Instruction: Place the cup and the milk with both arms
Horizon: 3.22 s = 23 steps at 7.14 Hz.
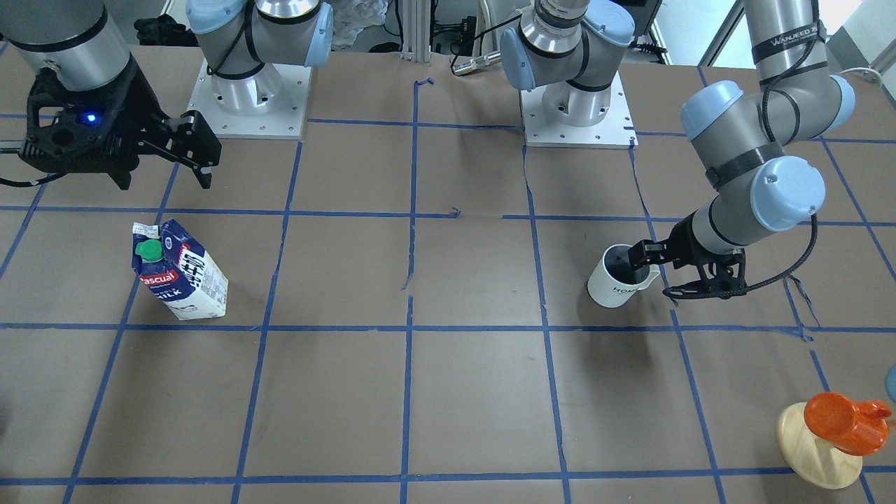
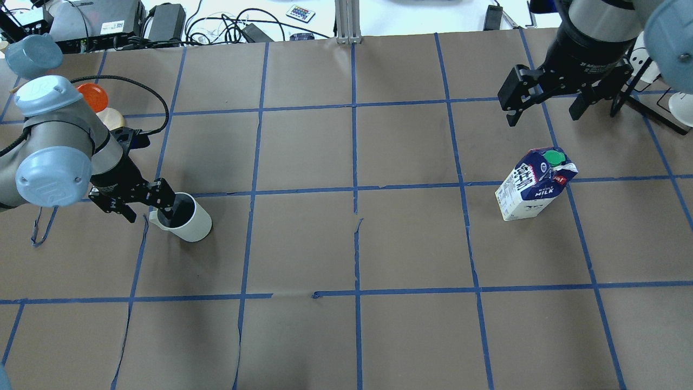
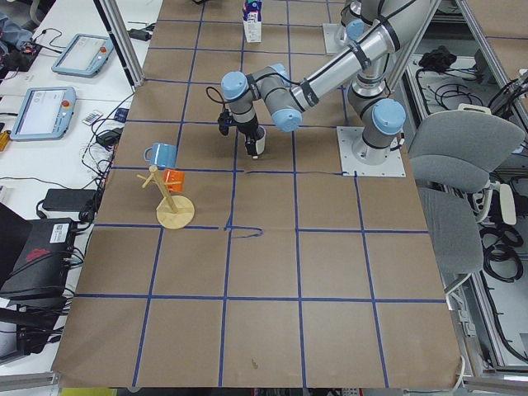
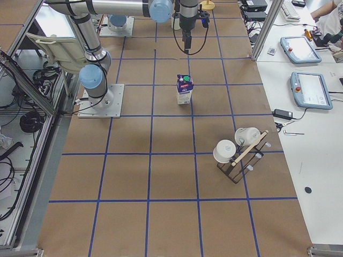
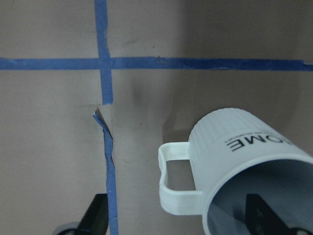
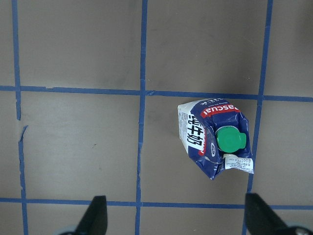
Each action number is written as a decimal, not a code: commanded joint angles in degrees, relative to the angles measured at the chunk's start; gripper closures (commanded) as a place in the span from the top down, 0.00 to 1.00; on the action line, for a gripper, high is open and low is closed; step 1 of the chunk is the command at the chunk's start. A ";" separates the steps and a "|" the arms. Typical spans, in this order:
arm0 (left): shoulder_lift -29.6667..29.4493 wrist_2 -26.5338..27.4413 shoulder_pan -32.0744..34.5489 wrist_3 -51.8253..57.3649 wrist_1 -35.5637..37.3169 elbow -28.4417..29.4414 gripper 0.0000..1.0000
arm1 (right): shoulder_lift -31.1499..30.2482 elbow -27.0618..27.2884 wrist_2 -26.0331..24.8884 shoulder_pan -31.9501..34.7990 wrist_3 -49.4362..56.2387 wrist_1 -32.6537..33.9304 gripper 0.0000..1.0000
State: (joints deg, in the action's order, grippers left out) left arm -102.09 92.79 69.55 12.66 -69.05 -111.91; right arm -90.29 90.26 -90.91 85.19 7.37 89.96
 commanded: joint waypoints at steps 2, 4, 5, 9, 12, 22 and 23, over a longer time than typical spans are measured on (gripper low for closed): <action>0.13 -1.03 -0.21 -17.02 -1.17 0.02 0.04 | 0.11 0.26 -0.67 -1.42 -0.17 -0.05 1.00; 0.05 -2.70 -0.21 -18.20 -1.18 0.11 0.00 | 2.20 0.26 0.12 -6.33 3.94 0.39 1.00; 0.05 -3.40 -0.21 -18.11 -1.09 0.46 0.00 | 3.79 0.35 -0.49 -6.62 7.88 3.00 1.00; -0.92 -4.10 0.58 -17.15 -1.18 5.29 0.00 | 7.14 8.14 0.12 -6.62 8.80 15.18 1.00; -1.36 -7.01 8.80 -17.84 -1.00 10.03 0.00 | 7.14 13.35 0.03 -6.62 15.04 19.29 1.00; -23.14 -9.20 33.78 -58.62 0.67 38.67 0.00 | 7.06 16.70 0.56 -9.96 14.87 19.90 0.63; -23.59 -9.12 35.37 -58.54 0.23 38.52 0.00 | 7.06 16.61 0.56 -9.96 14.87 19.99 0.50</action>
State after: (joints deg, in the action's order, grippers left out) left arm -124.07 83.63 102.75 -45.05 -68.35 -74.89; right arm -83.20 106.95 -90.38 75.23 22.27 109.88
